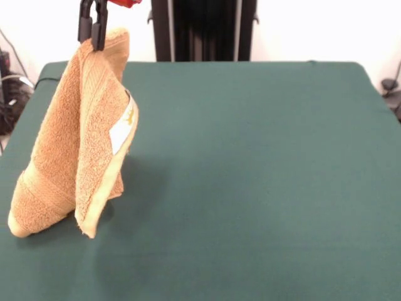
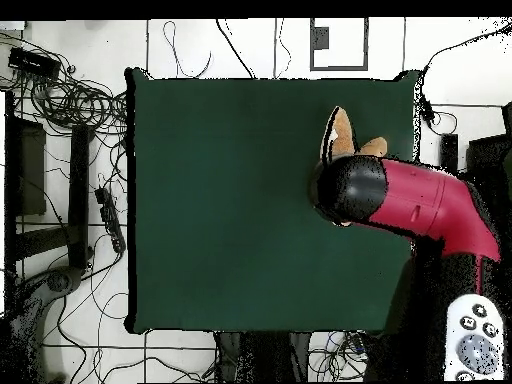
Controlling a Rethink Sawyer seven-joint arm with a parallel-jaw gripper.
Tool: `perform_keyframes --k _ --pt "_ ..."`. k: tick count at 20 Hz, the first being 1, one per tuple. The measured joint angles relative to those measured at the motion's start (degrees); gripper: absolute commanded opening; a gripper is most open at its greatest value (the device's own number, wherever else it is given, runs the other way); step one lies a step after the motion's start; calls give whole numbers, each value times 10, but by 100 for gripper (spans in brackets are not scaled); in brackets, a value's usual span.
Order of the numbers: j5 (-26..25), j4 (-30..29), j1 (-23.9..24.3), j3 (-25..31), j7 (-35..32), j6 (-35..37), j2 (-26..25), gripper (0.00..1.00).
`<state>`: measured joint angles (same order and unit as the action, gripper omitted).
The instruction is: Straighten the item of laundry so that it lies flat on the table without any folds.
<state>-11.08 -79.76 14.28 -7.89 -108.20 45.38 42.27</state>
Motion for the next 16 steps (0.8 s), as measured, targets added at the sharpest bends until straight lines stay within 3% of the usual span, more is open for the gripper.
perform_keyframes --k 16 --pt "25 0 -4 -4 0 48 -6 0"
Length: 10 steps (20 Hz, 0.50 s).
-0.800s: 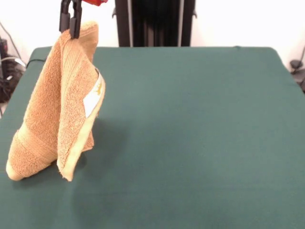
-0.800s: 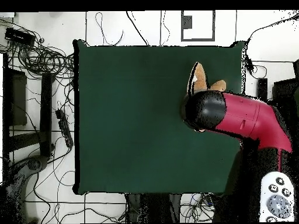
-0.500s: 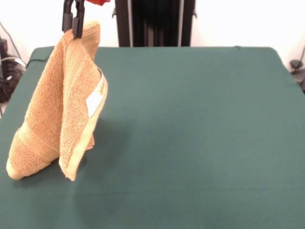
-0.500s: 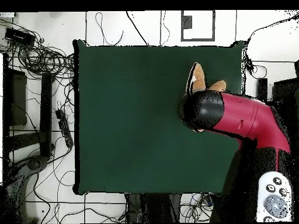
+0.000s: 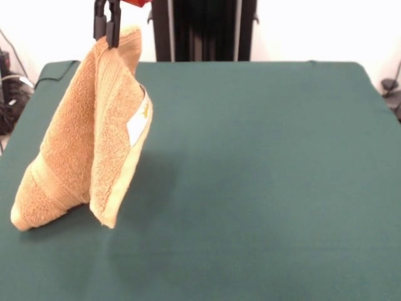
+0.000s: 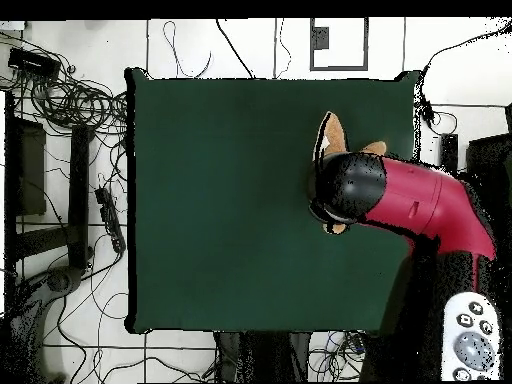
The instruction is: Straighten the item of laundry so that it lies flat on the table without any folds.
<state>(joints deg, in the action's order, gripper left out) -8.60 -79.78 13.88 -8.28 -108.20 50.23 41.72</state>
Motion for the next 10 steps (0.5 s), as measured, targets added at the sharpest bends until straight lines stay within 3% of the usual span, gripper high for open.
perform_keyframes --k 10 --pt "2 -13 28 12 0 23 11 0"
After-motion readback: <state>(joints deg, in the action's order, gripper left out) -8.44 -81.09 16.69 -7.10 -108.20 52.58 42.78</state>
